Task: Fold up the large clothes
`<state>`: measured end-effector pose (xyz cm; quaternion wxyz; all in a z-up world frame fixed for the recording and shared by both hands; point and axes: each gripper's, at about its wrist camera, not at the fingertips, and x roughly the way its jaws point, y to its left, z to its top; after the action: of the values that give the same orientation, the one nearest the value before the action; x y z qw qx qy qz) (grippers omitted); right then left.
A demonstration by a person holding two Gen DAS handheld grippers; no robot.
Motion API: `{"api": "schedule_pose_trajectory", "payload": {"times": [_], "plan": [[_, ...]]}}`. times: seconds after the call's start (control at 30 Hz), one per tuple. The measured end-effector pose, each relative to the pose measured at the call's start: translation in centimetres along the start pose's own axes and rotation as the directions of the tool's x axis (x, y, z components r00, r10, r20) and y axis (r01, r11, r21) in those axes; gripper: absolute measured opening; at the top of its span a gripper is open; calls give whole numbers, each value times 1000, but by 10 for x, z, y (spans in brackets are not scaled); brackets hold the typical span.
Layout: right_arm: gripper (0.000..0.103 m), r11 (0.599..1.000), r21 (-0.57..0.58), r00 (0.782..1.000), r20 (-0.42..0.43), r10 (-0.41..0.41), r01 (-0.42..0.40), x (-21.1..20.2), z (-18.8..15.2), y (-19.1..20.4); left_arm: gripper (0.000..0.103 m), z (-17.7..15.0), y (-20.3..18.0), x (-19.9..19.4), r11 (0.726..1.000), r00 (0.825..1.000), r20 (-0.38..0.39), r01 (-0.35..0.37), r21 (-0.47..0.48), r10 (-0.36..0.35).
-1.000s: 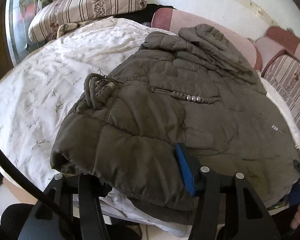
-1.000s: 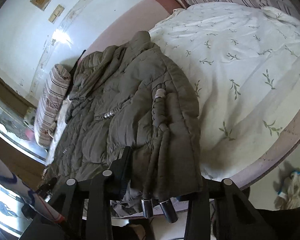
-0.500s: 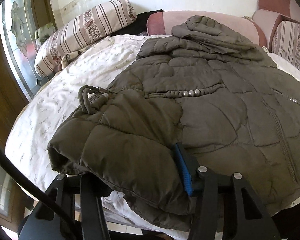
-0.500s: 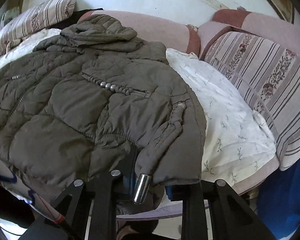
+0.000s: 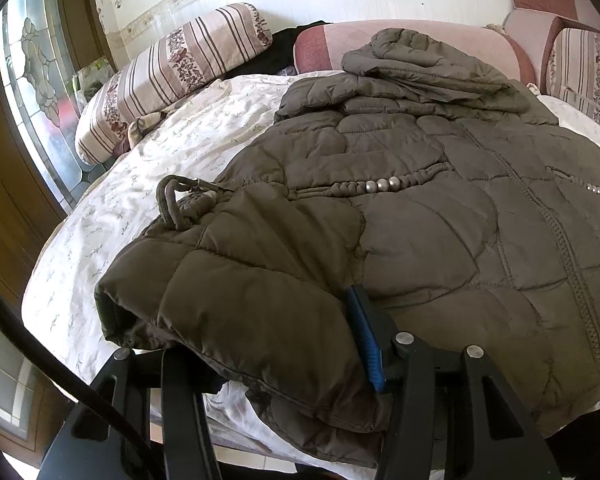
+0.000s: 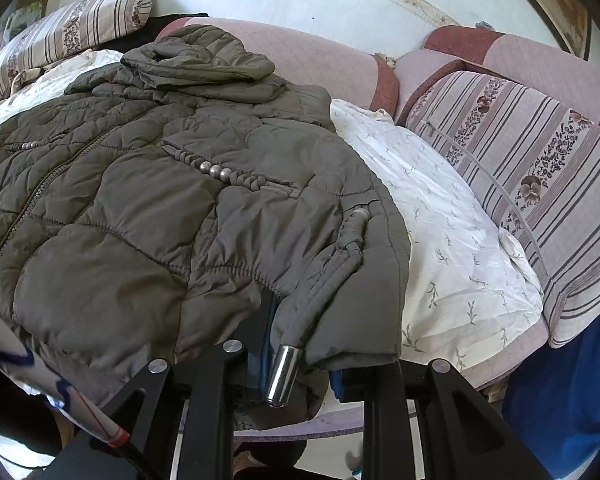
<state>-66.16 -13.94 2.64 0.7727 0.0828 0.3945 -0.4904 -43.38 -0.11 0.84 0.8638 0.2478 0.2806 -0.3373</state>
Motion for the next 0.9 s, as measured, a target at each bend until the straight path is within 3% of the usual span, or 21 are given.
{"api": "schedule_pose_trajectory", "payload": {"times": [0.9], "plan": [[23, 1000, 2, 1000, -1, -2, 2, -1, 1, 1, 47, 0, -1, -1, 1000, 1000, 4, 0, 5, 0]]}}
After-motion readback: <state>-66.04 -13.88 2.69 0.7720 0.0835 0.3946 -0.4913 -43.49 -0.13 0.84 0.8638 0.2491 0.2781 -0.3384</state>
